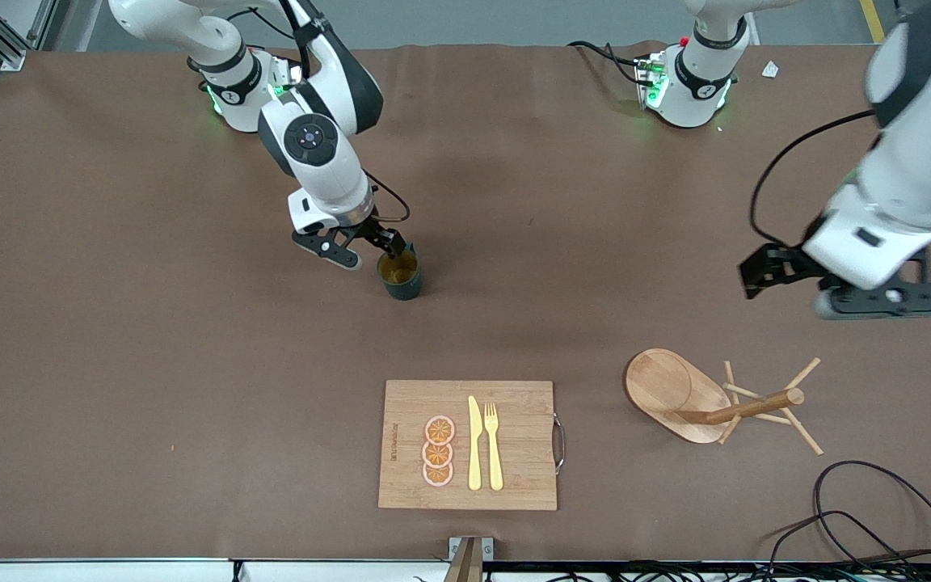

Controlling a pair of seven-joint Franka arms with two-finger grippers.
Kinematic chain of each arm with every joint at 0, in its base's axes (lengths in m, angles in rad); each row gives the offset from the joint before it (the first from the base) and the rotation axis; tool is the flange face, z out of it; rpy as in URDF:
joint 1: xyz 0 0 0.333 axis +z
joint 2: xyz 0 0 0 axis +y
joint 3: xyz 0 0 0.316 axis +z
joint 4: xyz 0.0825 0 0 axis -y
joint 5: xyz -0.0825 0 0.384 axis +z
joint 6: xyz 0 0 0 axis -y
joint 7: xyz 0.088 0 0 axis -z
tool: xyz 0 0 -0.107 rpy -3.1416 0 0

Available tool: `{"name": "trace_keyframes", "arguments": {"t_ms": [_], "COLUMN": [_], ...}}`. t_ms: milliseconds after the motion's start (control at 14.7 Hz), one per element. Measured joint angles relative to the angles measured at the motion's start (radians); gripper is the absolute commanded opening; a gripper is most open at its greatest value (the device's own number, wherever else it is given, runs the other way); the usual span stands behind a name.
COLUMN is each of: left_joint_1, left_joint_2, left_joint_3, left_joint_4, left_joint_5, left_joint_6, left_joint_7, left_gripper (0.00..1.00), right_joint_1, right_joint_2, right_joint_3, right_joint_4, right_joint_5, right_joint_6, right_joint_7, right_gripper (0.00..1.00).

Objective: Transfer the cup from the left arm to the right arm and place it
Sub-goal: 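Close the right gripper on the teal mug rim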

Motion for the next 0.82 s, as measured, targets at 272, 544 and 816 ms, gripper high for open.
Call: {"name": "trace_keyframes", "arguments": {"t_ms": [272, 544, 816], "left_joint_1": [0.068, 0.109, -0.031], "left_joint_2": [-0.024, -0.046, -0.112], "left_joint_3": [0.0, 0.001, 0.12], "left_joint_4": [-0.001, 0.0, 0.007], "left_joint_5": [-0.025, -0.079, -0.12], "left_joint_6": [-0.04, -0.106, -0.114], "left_joint_7": [-0.004, -0.009, 0.001], "left_gripper": [1.0, 1.0, 1.0], "right_joint_1": [0.029, 0.034, 0.033], "right_joint_2": [0.085, 0.123, 0.122], "right_joint_3": [0.0, -0.001, -0.007], "right_joint_4": [-0.001, 0.0, 0.004], "right_joint_5": [0.0, -0.001, -0.004], "right_joint_6": [0.091, 0.118, 0.113], "right_joint_7": [-0.001, -0.003, -0.099], "right_gripper": [0.81, 0.07, 0.01]}}
